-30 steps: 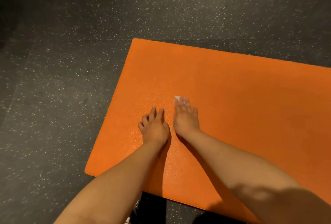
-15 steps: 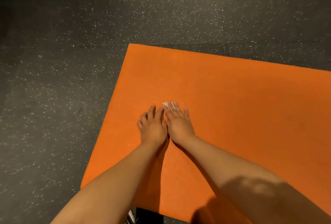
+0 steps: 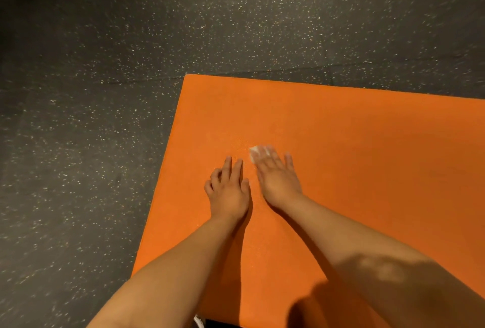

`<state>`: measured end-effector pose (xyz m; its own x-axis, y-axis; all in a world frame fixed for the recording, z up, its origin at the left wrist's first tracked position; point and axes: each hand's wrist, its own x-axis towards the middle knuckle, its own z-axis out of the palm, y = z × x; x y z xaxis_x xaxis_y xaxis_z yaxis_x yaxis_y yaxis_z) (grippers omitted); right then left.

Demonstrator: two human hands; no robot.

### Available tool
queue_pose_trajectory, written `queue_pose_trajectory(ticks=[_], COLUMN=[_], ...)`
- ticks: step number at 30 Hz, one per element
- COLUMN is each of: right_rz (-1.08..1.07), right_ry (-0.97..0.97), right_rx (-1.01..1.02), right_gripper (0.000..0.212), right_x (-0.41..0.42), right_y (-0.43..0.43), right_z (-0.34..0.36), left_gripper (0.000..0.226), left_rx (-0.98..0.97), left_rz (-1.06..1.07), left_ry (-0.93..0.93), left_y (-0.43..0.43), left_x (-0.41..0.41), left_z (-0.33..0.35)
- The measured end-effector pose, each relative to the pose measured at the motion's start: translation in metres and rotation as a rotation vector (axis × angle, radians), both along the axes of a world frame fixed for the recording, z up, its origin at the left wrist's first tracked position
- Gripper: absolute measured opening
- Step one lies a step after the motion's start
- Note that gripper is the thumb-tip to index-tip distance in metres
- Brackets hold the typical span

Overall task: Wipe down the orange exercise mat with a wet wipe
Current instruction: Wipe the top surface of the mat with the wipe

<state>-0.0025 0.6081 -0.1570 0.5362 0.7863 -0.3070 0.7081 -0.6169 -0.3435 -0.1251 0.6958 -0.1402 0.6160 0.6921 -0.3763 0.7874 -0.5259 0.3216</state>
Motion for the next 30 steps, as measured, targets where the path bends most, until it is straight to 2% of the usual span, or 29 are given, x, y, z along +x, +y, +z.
queue_pose_trajectory(ticks=[2,4,9,11,16,18,20,22,25,28,30], right_rz=[-0.223,-0.311,0.056,0.088,-0.268,-0.186,-0.004,0.08,-0.093,-0.339,-0.306], right_ry=[0.008,0.023,0.113,0.062,0.026,0.077,0.123,0.091,-0.015,0.012,0.051], right_rx=[-0.038,-0.033,0.001,-0.005,-0.108,-0.078,-0.027,-0.016,-0.072,-0.096,-0.068], right_gripper=[0.058,0.06,0.06,0.061,0.061,0.06,0.056,0.054,0.062,0.06,0.06], right_x=[0.015,0.011,-0.024,-0.01,0.015,0.0,-0.014,-0.007,0.028,0.052,0.042], right_y=[0.004,0.014,0.027,0.023,0.019,0.028,0.032,0.03,0.022,0.027,0.04], right_z=[0.001,0.005,0.011,0.007,0.007,0.011,0.011,0.007,0.003,0.007,0.012], left_gripper=[0.054,0.053,0.046,0.047,0.05,0.046,0.041,0.041,0.054,0.054,0.053], left_rx=[-0.008,-0.002,-0.007,0.021,0.089,0.077,0.051,0.028,-0.018,-0.001,0.006], left_rz=[0.002,0.005,0.026,0.014,-0.03,0.002,0.048,0.056,-0.011,-0.038,0.001], left_ry=[0.003,-0.008,-0.059,-0.056,0.006,-0.032,-0.104,-0.135,-0.056,-0.015,-0.026], left_y=[0.001,0.002,0.013,0.015,0.016,0.017,0.02,0.025,0.03,0.032,0.033], left_x=[0.003,0.003,0.001,0.004,0.012,0.016,0.023,0.027,0.027,0.027,0.033], left_z=[0.002,0.004,0.004,0.005,0.006,0.007,0.008,0.007,0.003,0.0,0.002])
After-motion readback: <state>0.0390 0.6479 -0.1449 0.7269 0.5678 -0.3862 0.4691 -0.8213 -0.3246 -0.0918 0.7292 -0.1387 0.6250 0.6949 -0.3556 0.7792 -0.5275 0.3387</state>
